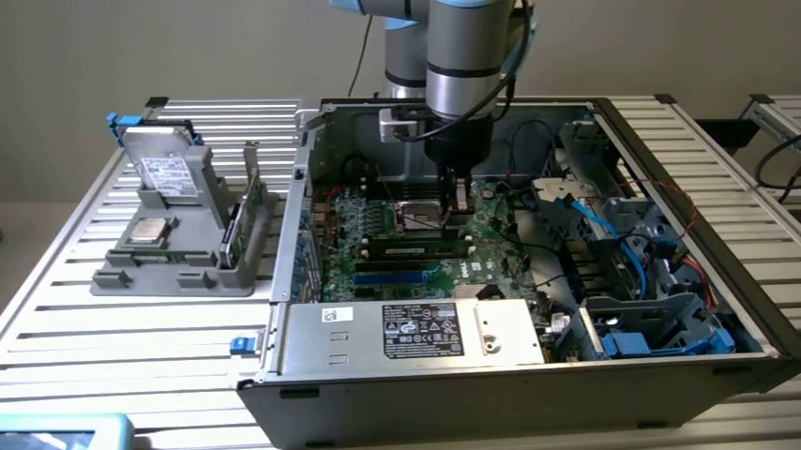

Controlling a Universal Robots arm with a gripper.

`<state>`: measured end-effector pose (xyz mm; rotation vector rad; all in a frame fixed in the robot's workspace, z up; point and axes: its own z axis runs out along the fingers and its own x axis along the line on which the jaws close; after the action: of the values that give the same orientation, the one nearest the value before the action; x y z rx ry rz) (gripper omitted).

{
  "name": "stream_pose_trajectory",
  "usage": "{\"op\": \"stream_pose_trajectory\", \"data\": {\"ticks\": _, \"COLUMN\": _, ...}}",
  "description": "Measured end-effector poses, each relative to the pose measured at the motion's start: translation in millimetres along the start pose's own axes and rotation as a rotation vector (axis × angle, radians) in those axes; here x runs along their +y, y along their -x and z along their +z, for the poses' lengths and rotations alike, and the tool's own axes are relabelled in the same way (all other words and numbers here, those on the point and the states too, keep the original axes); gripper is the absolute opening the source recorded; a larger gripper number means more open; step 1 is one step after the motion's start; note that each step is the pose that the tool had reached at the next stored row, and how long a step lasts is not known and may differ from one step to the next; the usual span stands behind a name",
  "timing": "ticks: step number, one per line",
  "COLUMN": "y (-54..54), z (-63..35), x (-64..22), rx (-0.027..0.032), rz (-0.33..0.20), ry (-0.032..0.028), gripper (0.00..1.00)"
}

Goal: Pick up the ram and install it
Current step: 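Press down the ram until it locks into place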

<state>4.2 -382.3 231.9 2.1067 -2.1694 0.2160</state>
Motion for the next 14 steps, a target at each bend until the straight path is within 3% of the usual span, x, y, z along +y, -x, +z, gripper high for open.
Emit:
{"op": "stream_pose_trajectory", "data": {"ticks": 2, "y": 0.1, "z": 0.3, "x": 0.0, "rx": -0.0066, "rz": 0.000, "ry": 0.0014, "gripper": 0.11}}
{"op": "stream_pose_trajectory", "data": {"ticks": 5, "y": 0.0, "z": 0.9, "x": 0.0, "rx": -0.0223, "rz": 0.000, "ry": 0.0033, "gripper": 0.11}}
{"op": "stream_pose_trajectory", "data": {"ticks": 14, "y": -2.9, "z": 1.3, "x": -0.1, "rx": -0.0217, "rz": 0.000, "ry": 0.0041, "gripper": 0.11}}
